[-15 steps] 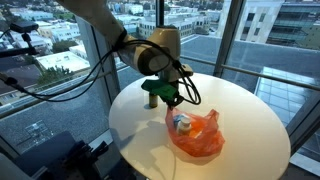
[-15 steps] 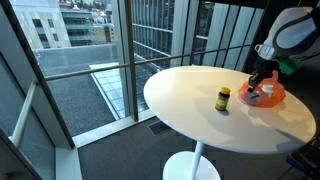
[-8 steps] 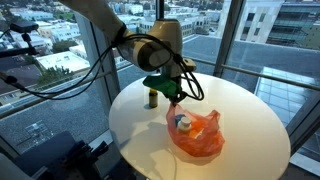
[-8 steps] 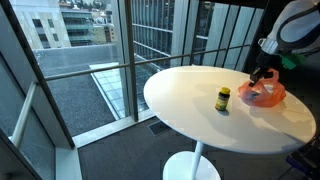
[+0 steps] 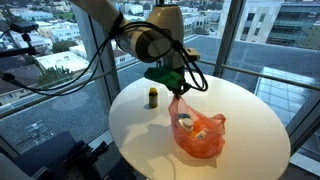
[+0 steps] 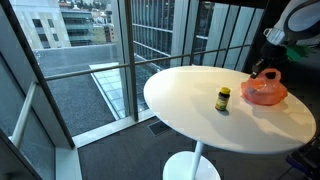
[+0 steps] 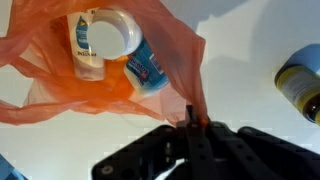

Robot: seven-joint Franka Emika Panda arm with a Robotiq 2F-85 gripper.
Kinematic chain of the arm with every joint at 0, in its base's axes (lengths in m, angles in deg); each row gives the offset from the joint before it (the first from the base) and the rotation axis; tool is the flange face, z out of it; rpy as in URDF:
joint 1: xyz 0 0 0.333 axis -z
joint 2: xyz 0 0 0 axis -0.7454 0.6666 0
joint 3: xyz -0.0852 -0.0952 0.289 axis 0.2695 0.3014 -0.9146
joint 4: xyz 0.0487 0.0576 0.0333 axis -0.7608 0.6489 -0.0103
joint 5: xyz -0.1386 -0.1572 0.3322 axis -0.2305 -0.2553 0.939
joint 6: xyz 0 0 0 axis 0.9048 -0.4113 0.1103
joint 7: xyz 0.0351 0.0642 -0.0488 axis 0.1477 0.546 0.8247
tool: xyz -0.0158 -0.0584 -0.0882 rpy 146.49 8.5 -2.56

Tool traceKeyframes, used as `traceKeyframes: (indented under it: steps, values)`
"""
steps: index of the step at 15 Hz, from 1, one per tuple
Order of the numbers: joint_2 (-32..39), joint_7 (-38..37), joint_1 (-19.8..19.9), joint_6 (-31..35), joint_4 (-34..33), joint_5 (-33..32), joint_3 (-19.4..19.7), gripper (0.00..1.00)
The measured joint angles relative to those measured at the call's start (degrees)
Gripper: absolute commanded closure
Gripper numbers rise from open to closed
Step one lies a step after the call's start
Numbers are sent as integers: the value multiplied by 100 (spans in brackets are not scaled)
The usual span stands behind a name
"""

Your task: Pick up the white bottle from the table and put it in the orange plastic bag.

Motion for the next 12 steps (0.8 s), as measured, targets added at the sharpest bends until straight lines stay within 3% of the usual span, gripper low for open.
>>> traceKeyframes:
  steps: [7, 8, 9, 11, 12]
  values:
    - [-253, 0, 0, 0, 3, 70, 42, 96]
    - [-272, 0, 0, 0, 3, 75, 46, 93]
    - [-285, 0, 0, 0, 4, 77, 51, 71]
    - [-293, 0, 0, 0, 5, 78, 62, 68]
    - [-293, 0, 0, 0, 6, 78, 68, 60]
